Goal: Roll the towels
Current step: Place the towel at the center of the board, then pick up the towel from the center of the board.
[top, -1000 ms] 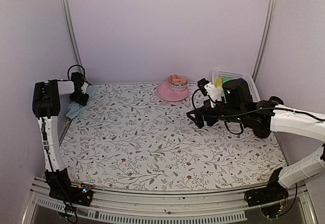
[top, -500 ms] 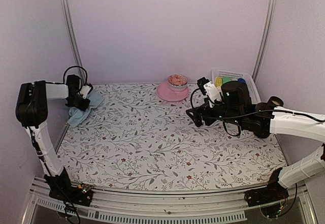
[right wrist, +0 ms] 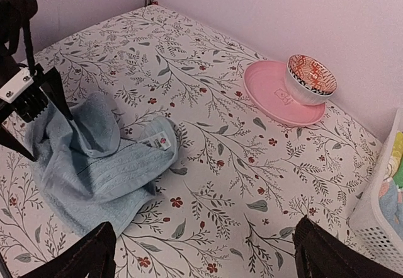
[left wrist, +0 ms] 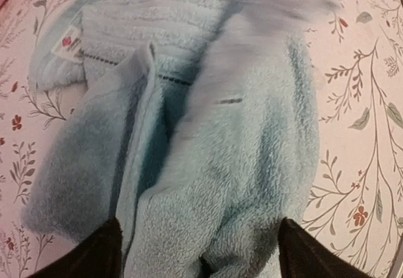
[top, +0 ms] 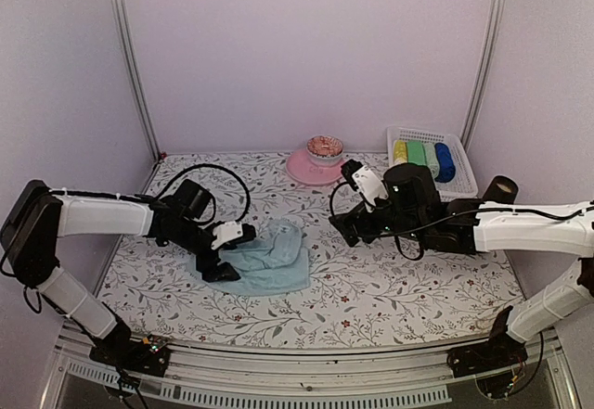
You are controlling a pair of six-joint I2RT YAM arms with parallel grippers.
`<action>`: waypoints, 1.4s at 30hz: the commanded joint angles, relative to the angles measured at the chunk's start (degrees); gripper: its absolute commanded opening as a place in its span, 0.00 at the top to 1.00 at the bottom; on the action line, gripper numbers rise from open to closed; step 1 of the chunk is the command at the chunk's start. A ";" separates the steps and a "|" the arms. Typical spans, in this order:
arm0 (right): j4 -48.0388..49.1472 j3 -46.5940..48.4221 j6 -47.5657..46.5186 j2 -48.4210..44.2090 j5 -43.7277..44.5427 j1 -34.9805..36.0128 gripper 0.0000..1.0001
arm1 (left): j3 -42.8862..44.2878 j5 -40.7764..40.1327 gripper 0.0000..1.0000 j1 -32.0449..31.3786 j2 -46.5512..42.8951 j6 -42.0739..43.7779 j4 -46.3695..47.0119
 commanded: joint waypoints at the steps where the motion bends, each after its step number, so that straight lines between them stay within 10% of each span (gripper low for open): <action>1: 3.31 -0.71 -1.26 1.68 5.69 0.89 0.01 | -1.46 2.03 0.03 0.31 -1.89 -0.28 -0.61; 9: 3.33 2.88 -5.31 7.54 -14.58 1.41 0.01 | -2.44 5.90 0.03 6.64 -8.14 -0.48 0.94; 29: 2.44 12.72 -26.94 33.97 13.78 21.09 0.07 | -8.69 1.75 0.03 9.21 -12.62 -2.10 9.56; 42: 10.66 12.99 -32.03 35.96 22.52 24.17 0.36 | -9.92 3.70 0.03 10.39 -12.60 -2.49 10.43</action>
